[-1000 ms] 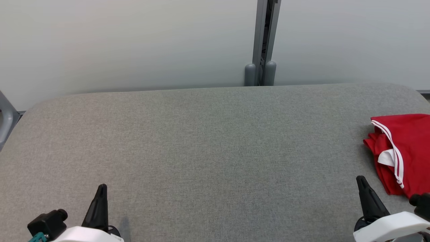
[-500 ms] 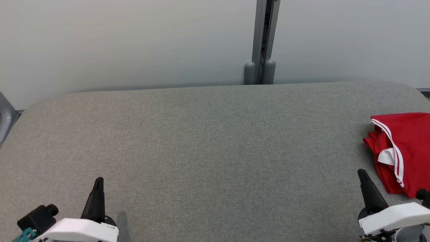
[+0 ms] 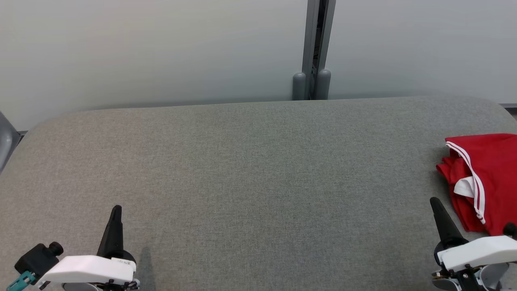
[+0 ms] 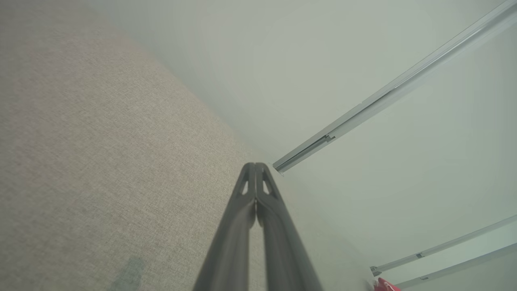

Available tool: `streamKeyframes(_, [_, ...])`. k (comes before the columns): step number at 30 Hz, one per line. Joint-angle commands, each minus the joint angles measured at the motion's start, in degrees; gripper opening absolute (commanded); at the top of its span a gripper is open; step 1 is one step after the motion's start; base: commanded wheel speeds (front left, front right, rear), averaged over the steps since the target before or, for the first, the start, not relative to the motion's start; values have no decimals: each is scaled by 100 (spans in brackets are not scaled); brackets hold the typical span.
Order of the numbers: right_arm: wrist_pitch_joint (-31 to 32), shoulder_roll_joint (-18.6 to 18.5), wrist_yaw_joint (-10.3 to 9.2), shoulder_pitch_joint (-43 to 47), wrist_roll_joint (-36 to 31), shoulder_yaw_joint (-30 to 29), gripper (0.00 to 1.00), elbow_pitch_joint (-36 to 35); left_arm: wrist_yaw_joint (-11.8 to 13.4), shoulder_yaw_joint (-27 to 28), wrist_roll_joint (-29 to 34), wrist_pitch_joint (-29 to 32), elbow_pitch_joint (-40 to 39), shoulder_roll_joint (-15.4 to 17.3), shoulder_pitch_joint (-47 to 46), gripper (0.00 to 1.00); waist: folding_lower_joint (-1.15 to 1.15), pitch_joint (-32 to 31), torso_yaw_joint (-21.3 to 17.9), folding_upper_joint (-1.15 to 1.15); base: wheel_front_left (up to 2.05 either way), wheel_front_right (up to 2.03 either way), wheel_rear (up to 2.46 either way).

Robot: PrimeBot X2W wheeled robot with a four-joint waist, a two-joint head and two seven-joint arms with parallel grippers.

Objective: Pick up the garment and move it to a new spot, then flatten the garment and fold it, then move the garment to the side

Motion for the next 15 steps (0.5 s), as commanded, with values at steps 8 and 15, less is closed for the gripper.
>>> streamKeyframes(8, [82, -57, 2, -313, 638, -85, 0, 159, -140, 184, -553, 101, 32, -55, -266, 0, 0, 23, -11, 0, 0, 0, 0])
streamKeyframes(15, [137, -61, 2, -430, 1047, -117, 0, 292, -222, 276, -907, 172, 83, -114, -333, 0, 0, 41, -19, 0, 0, 0, 0])
